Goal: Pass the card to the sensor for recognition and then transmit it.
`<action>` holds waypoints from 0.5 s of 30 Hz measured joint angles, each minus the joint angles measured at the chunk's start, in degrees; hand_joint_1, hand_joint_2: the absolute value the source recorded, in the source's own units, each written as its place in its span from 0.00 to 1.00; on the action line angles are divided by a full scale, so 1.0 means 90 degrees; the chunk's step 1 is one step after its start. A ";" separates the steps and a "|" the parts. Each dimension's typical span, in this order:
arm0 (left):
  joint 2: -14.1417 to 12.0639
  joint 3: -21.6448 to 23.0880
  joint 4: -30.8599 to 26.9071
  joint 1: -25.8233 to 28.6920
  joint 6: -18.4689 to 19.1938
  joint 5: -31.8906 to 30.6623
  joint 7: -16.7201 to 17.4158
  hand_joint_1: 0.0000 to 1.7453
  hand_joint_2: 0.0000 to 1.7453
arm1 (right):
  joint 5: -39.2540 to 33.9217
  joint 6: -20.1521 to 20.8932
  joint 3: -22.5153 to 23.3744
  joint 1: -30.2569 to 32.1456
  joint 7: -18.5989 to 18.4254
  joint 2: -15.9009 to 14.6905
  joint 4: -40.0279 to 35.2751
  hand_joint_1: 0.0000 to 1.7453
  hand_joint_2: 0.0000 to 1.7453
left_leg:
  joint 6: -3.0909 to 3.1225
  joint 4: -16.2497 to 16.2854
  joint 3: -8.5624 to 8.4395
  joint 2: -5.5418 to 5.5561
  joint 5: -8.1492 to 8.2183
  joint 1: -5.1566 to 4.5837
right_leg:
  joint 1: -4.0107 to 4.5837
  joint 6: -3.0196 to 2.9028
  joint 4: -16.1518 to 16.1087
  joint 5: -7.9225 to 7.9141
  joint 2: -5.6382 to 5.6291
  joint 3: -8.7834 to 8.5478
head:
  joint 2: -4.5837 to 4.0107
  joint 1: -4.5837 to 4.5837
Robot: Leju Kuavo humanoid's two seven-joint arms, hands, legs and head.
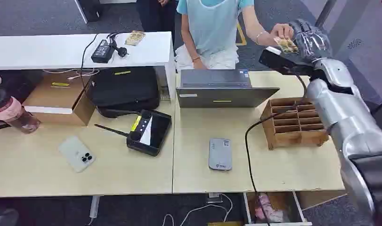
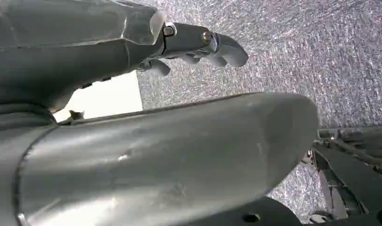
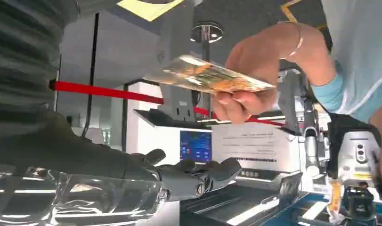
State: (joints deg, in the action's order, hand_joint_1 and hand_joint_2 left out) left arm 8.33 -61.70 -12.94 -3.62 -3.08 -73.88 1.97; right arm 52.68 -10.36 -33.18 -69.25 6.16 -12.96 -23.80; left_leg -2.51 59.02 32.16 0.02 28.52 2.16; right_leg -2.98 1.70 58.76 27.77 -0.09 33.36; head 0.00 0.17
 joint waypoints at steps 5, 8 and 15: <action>0.0005 0.0000 0.0000 -0.0006 -0.0005 -0.0010 0.0024 0.00 0.00 | 0.0017 0.0039 -0.0012 -0.0078 -0.0041 0.0153 0.0075 0.00 1.00 | 0.0000 0.0000 0.0000 0.0001 0.0000 0.0000 | 0.0000 0.0000 0.0000 0.0000 0.0001 0.0000 | 0.0000 0.0000; 0.0005 0.0000 0.0000 -0.0010 -0.0019 0.0007 0.0024 0.00 0.00 | 0.0032 0.0073 -0.0012 -0.0109 -0.0041 0.0206 0.0104 0.00 1.00 | 0.0000 0.0000 0.0000 0.0001 0.0000 0.0000 | 0.0000 0.0000 0.0000 0.0000 0.0001 0.0000 | 0.0000 -0.0002; 0.0012 0.0000 0.0000 -0.0020 -0.0063 0.0044 0.0124 0.00 0.00 | 0.0104 0.0151 -0.0015 -0.0189 -0.0070 0.0362 0.0192 1.00 1.00 | -0.0001 0.0000 0.0000 0.0001 -0.0001 0.0000 | 0.0000 0.0000 0.0000 0.0000 0.0001 0.0000 | 0.0000 -0.0002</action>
State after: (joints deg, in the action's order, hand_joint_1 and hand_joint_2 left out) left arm 8.44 -61.70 -12.94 -3.80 -3.65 -73.48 3.08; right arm 53.62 -9.00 -33.31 -70.95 5.53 -9.70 -22.08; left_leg -2.52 59.02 32.16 0.02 28.51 2.16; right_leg -2.98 1.70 58.77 27.77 -0.08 33.36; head 0.00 0.15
